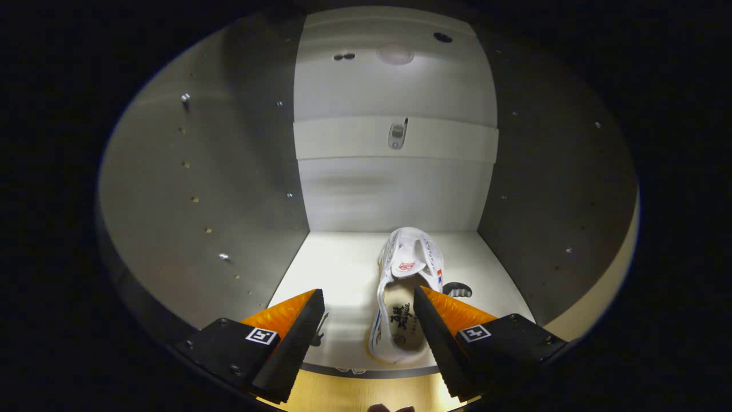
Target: Open the shoe cabinet door, grab the shoes and put them into the shoe cabinet, then close the shoe cabinet door.
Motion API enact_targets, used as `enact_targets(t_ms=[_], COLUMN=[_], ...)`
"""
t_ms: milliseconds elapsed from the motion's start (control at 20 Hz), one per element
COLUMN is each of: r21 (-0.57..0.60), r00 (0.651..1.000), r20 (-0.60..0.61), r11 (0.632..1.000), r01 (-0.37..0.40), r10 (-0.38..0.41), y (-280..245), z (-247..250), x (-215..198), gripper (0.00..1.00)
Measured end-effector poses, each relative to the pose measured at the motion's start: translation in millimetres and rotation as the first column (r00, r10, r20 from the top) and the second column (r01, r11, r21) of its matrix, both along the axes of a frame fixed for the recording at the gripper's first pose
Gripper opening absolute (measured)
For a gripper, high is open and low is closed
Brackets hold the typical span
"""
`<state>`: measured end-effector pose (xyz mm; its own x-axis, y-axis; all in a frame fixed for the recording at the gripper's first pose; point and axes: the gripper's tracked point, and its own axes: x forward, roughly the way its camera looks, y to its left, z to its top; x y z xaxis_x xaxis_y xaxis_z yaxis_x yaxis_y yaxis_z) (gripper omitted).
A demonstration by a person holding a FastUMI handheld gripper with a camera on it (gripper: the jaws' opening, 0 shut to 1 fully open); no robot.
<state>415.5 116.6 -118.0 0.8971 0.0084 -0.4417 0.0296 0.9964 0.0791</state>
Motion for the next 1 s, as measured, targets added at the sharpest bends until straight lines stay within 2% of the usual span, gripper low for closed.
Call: enact_targets(t_ms=[300,550,800,1000], r21=[-0.039,0.01,0.038,0.006], r00=[0.984,0.958,0.948,0.93], r20=[0.178,0.285,0.316,0.367], r11=[0.999,1.0,0.998,1.0], r01=[0.02,-0.028,-0.049,-0.005], r10=[-0.012,0.024,0.034,0.002], y=[-10,4,3,-27], z=[64,116,144,170], x=[-81,-185,-273,-342], gripper=[0.99,0.98,0.98,0.98])
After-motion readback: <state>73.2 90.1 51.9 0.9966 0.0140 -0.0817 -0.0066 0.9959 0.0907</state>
